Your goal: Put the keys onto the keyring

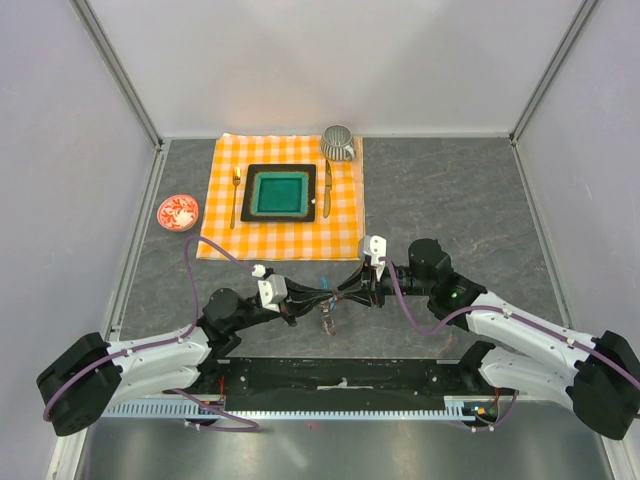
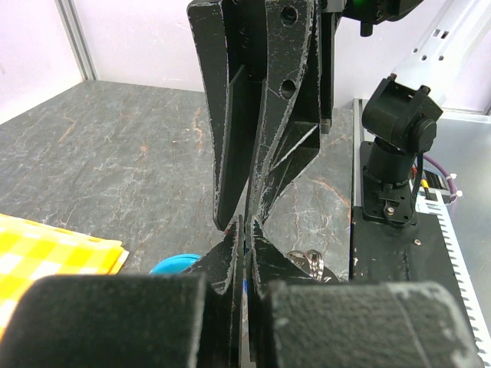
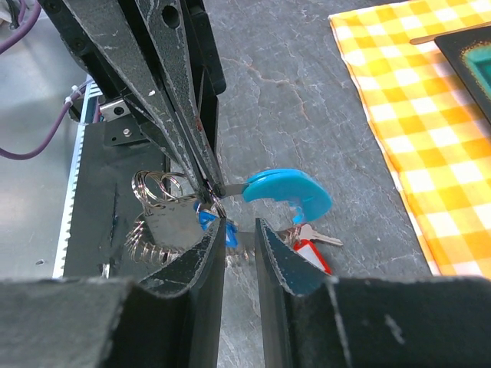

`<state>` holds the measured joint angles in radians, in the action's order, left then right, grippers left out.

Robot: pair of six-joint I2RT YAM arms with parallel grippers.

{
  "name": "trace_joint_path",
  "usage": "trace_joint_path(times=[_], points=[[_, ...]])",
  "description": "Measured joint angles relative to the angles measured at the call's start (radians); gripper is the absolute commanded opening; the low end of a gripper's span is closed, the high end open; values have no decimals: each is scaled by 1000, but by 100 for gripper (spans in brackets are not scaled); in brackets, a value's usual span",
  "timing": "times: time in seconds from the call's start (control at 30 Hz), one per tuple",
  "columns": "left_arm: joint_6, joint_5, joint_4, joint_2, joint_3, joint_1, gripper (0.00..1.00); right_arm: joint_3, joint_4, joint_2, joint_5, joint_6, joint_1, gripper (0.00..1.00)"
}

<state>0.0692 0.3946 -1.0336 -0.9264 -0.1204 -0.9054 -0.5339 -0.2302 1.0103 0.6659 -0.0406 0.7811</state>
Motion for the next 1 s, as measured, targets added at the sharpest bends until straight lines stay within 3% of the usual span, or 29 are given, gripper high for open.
trace_joint_path(times=[1.0], points=[[0,3,14,35,0,0,2,0,1,0,60,-11,2,26]])
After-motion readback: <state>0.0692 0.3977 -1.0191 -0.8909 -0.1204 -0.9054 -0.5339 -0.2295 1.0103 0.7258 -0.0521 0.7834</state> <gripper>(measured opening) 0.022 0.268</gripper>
